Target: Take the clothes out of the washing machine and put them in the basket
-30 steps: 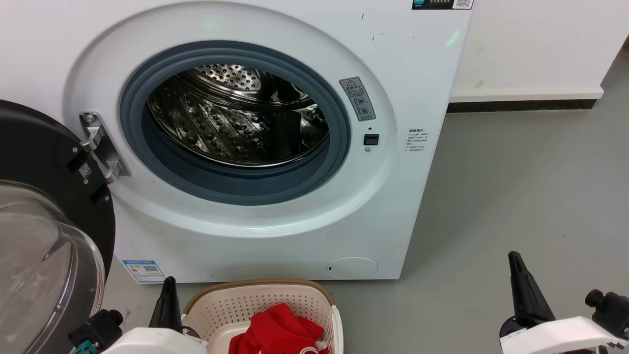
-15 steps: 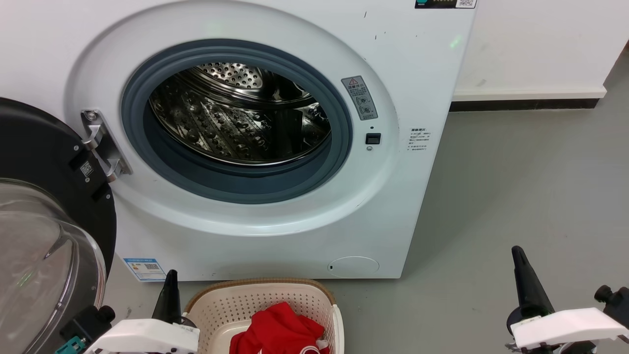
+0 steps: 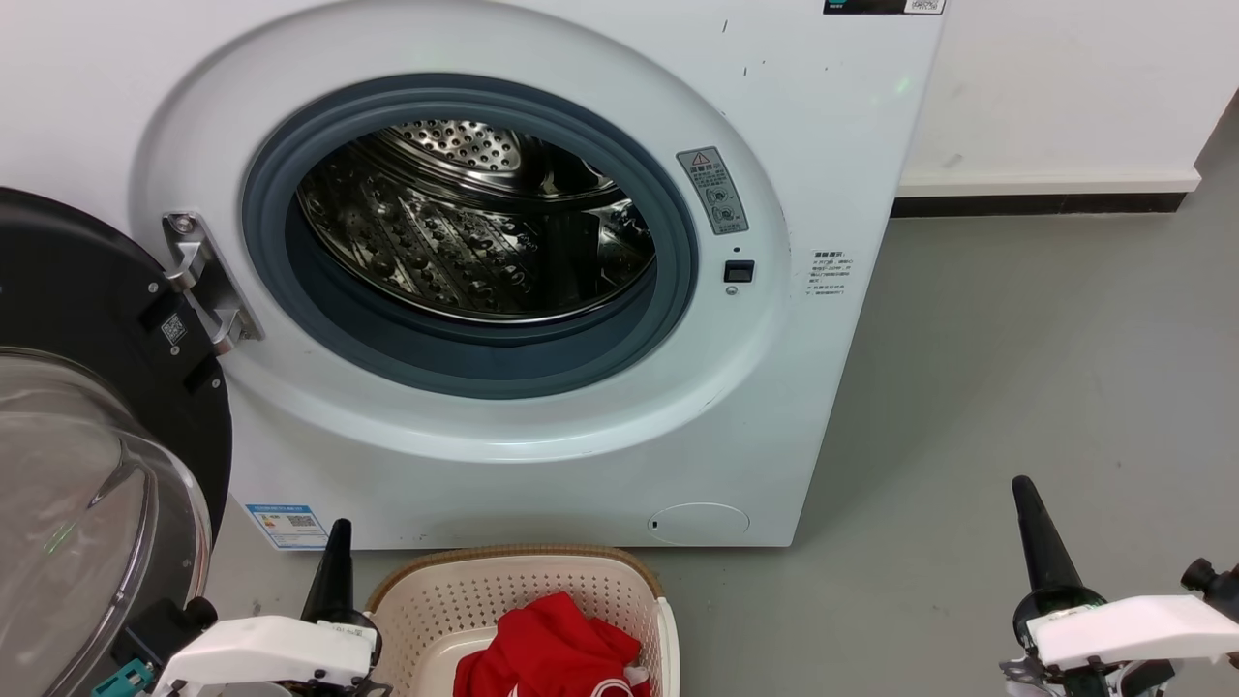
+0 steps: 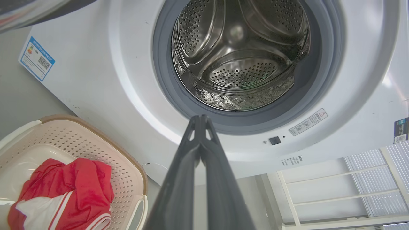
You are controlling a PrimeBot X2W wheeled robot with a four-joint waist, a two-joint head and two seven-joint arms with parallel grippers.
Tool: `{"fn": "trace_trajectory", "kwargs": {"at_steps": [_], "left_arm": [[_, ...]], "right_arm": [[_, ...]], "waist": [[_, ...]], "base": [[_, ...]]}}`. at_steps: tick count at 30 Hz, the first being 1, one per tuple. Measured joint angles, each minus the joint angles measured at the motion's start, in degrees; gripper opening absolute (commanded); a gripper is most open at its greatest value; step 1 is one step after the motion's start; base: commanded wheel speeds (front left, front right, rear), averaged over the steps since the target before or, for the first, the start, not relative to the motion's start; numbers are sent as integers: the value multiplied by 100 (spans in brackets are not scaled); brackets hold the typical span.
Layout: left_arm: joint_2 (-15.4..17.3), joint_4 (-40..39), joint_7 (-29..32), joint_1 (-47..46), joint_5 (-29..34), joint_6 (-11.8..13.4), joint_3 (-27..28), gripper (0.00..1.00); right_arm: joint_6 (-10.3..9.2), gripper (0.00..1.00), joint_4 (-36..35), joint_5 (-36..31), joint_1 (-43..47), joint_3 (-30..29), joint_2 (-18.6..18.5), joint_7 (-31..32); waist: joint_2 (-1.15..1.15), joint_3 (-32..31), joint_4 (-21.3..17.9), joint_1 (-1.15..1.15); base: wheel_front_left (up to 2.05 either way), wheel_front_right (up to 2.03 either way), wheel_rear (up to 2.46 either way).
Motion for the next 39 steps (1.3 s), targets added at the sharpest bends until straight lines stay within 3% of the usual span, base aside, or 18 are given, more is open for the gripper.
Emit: {"fn": "trace_trajectory", "kwargs": {"at_steps": [39], "left_arm": [[1, 168, 534, -353, -2193, -319, 190, 0]], "right_arm": [[-1, 0, 276, 2231, -353, -213, -4, 544]], "waist": [[0, 61, 71, 0]], "base": [[0, 0, 0]]}}
